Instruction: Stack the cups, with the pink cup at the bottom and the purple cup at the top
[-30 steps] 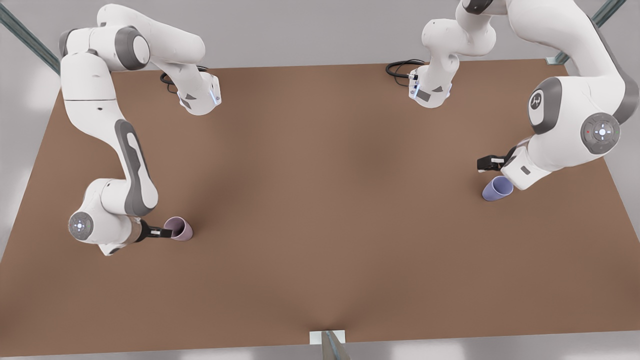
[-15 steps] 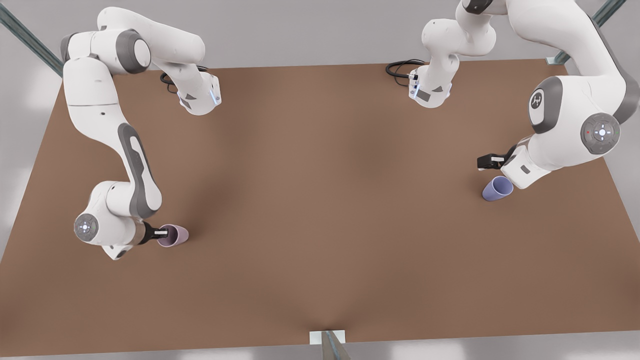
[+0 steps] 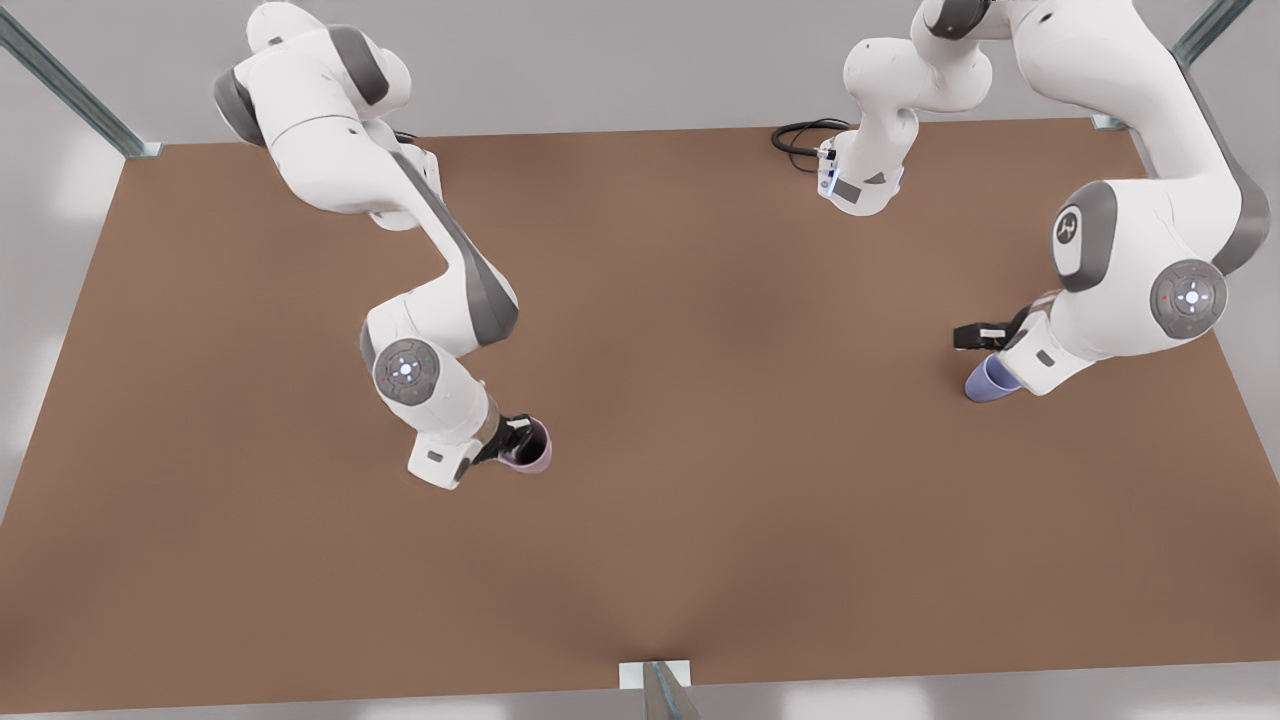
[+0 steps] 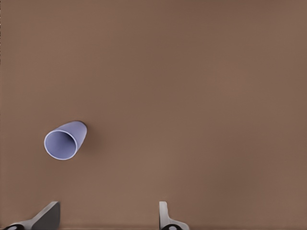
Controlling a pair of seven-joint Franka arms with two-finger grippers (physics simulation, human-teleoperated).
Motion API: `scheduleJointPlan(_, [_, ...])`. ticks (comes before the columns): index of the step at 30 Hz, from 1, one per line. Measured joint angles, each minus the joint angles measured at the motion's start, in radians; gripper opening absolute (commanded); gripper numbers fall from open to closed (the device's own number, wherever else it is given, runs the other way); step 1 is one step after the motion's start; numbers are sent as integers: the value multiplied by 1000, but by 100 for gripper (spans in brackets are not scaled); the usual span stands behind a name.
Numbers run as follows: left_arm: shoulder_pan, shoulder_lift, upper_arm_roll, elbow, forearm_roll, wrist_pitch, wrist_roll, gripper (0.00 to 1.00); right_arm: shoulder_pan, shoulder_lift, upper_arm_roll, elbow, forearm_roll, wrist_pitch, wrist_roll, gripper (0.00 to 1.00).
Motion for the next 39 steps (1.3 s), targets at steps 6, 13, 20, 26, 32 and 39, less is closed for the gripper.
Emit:
scheduleJointPlan(6, [67,28,22,-38,9,51,1,100,265,320,-2,443,-28,-45,257,21])
scheduleJointPlan(13, [208,-3,28,-382,14,353,54,100,350,421,-3,502,-32,3,538,21])
scheduleJointPlan(20, [285,25,46,-532,14,606,127,100,392,478,-7,502,-34,66,735,21])
scheduleJointPlan(26, [304,39,59,-607,14,732,190,100,419,526,29,502,-26,153,854,42])
scheduleJointPlan(32, [317,86,60,-617,14,792,245,100,431,531,27,502,-28,196,941,100])
scheduleJointPlan(39, [317,119,58,-635,12,854,289,100,442,532,22,501,-32,215,1012,100])
